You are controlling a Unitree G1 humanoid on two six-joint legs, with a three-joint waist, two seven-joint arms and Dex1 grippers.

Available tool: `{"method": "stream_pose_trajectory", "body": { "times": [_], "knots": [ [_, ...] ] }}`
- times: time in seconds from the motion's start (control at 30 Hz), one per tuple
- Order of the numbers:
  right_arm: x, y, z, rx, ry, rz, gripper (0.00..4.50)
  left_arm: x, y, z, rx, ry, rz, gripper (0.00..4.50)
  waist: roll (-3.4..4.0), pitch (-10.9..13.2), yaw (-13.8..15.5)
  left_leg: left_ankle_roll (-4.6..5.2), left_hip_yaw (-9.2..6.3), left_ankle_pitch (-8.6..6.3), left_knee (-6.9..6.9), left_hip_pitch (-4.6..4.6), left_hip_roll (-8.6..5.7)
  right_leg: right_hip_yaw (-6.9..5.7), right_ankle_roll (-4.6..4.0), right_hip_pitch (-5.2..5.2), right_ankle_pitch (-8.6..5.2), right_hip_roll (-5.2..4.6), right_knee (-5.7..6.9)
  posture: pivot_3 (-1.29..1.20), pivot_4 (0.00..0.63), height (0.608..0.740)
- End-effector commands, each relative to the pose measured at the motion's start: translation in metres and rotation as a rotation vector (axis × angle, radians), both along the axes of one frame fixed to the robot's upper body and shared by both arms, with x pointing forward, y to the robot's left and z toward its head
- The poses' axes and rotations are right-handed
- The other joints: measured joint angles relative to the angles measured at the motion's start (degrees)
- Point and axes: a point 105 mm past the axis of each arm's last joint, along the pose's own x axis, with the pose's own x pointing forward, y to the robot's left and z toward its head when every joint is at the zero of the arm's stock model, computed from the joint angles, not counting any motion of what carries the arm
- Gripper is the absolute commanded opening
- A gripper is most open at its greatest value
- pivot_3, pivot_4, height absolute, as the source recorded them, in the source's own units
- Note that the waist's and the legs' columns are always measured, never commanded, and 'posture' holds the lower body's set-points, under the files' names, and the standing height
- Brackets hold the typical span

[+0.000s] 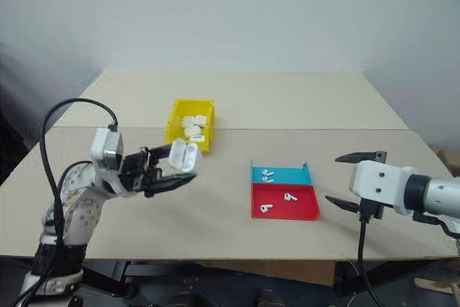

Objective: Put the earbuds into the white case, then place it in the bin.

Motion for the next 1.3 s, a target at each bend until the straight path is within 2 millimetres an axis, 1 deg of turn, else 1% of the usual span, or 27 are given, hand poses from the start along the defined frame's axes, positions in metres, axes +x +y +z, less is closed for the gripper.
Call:
{"method": "stream_pose_trajectory", "body": {
  "times": [0.03, 0.1, 0.23, 0.37, 0.47, 0.53, 0.63, 0.67, 0.8, 0.93, 1.3],
  "knots": [
    [-0.004, 0.020, 0.008, -0.023, 0.043, 0.061, 4.50, -0.011, -0.008, -0.003, 0.097, -0.047, -0.014, 2.75, 0.05, -0.03, -0.11, 0.00, 0.02, 0.00, -0.01, 0.02, 0.00, 0.01, -0.06, 0.00, -0.03, 0.00, 0.00, 0.00, 0.150, 0.740],
    [-0.005, 0.028, 0.007, -0.057, 0.106, 0.080, 4.50, -0.014, -0.009, -0.008, 0.131, -0.035, -0.014, 2.75, 0.05, -0.03, -0.12, 0.01, 0.02, -0.01, -0.05, 0.03, 0.00, 0.01, -0.15, 0.01, -0.09, -0.01, -0.02, 0.00, 0.150, 0.740],
    [-0.009, 0.041, -0.002, -0.206, 0.229, 0.152, 4.50, -0.016, -0.008, -0.022, 0.199, -0.018, -0.012, 2.75, 0.11, -0.06, -0.07, 0.07, 0.01, -0.05, -0.11, 0.01, 0.00, -0.01, -0.29, -0.02, -0.18, -0.01, -0.12, 0.00, 0.150, 0.740],
    [0.007, 0.051, -0.006, -0.247, 0.306, 0.147, 4.50, -0.013, -0.005, -0.029, 0.224, -0.018, 0.024, 2.75, 0.11, -0.06, -0.16, 0.07, 0.02, -0.05, -0.10, -0.04, 0.02, -0.05, -0.34, -0.03, -0.18, -0.01, -0.30, 0.00, 0.150, 0.740],
    [0.020, 0.057, -0.014, -0.313, 0.341, 0.156, 3.88, -0.009, -0.004, -0.034, 0.229, -0.013, 0.057, 2.75, 0.11, -0.06, -0.09, 0.07, 0.02, -0.06, -0.10, -0.10, 0.04, -0.07, -0.35, -0.08, -0.18, -0.01, -0.34, 0.00, 0.150, 0.740],
    [0.024, 0.059, -0.019, -0.334, 0.369, 0.150, 3.25, -0.010, -0.006, -0.036, 0.228, -0.013, 0.061, 2.75, 0.11, -0.06, 0.08, 0.07, 0.02, -0.06, -0.12, -0.24, 0.04, -0.07, -0.35, -0.21, -0.17, -0.01, -0.34, 0.00, 0.150, 0.740],
    [0.028, 0.063, -0.028, -0.337, 0.432, 0.134, 3.25, -0.015, -0.009, -0.038, 0.222, -0.018, 0.075, 2.75, 0.13, -0.07, 0.18, 0.08, 0.04, -0.06, -0.12, -0.60, 0.04, -0.06, -0.12, -0.57, 0.01, -0.01, -0.30, 0.00, 0.150, 0.740],
    [0.028, 0.064, -0.031, -0.342, 0.447, 0.131, 3.25, -0.015, -0.009, -0.038, 0.219, -0.017, 0.081, 2.75, 0.13, -0.07, 0.23, 0.08, 0.03, -0.06, -0.10, -0.73, 0.04, -0.06, -0.24, -0.70, 0.18, -0.01, -0.28, 0.00, 0.150, 0.740],
    [0.037, 0.065, -0.046, -0.333, 0.517, 0.037, 3.25, -0.018, -0.009, -0.039, 0.228, -0.024, 0.100, 2.75, 0.13, -0.07, 0.21, 0.07, 0.04, -0.05, -0.09, -0.72, 0.04, -0.07, -0.31, -0.73, 0.22, 0.00, -0.21, 0.00, 0.150, 0.740],
    [0.044, 0.069, -0.053, -0.299, 0.561, -0.042, 3.25, -0.019, -0.009, -0.041, 0.238, -0.026, 0.113, 2.75, 0.13, -0.07, 0.08, 0.05, 0.03, -0.04, -0.05, -0.67, 0.04, -0.07, -0.21, -0.74, 0.03, 0.00, -0.06, 0.00, 0.150, 0.740],
    [0.057, 0.071, -0.067, -0.309, 0.526, -0.145, 3.25, -0.017, -0.009, -0.040, 0.247, -0.029, 0.118, 2.75, 0.13, -0.07, 0.13, 0.05, 0.02, -0.04, -0.07, -0.68, 0.04, -0.07, -0.15, -0.78, 0.03, 0.01, 0.03, 0.00, 0.150, 0.740]
  ]
}}
